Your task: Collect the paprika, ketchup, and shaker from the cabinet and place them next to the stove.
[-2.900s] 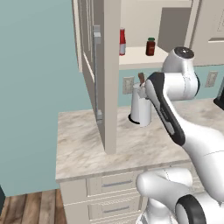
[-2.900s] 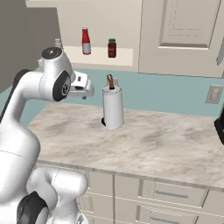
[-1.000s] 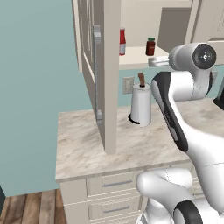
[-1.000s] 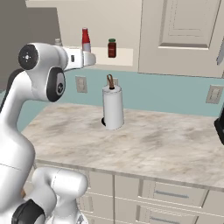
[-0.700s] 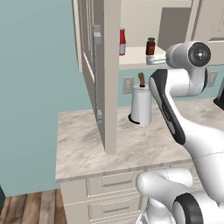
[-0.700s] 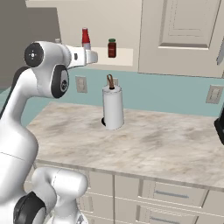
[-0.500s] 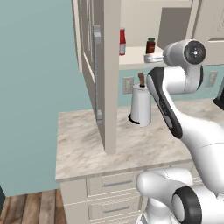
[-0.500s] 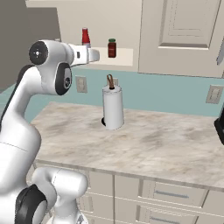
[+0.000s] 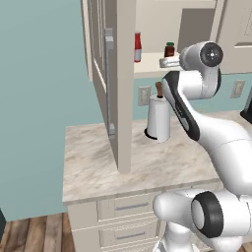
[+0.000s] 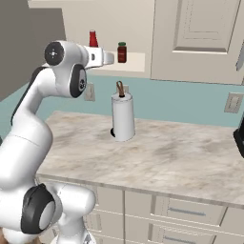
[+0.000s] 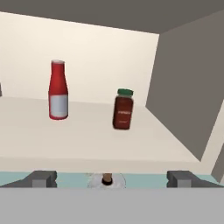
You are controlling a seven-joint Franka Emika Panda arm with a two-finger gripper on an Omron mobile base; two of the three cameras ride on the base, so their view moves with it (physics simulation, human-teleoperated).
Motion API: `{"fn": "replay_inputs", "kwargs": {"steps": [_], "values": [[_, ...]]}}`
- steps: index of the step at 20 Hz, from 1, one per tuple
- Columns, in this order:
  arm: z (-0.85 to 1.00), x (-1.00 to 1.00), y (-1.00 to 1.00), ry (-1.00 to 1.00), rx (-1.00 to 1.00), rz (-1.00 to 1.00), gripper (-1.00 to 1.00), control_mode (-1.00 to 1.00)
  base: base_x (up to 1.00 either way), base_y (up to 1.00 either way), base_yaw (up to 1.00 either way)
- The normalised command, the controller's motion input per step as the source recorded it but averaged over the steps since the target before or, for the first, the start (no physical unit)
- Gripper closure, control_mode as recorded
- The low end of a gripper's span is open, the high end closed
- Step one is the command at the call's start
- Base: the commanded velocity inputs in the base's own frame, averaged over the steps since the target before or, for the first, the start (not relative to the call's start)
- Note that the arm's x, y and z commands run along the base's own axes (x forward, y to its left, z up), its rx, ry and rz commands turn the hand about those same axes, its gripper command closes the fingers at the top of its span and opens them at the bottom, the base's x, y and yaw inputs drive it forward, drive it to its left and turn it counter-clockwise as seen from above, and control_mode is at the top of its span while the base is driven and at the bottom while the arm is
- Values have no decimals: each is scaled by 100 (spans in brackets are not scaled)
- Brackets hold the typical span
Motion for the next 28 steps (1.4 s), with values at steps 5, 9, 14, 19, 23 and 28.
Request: {"fn": "replay_inputs", "kwargs": {"steps": [5,9,14,19,23,28], "values": [[0,51,-18,14,4,0,-100,-100,0,0,0],[0,44,-6,10,1,0,-100,-100,0,0,0],[0,50,-12,7,0,1,-100,-100,0,0,0],[0,51,-17,4,2,4,-100,-100,0,0,0],[0,44,-13,6,4,4,-100,-100,0,0,0],[0,39,-17,6,5,5,-100,-100,0,0,0]]}}
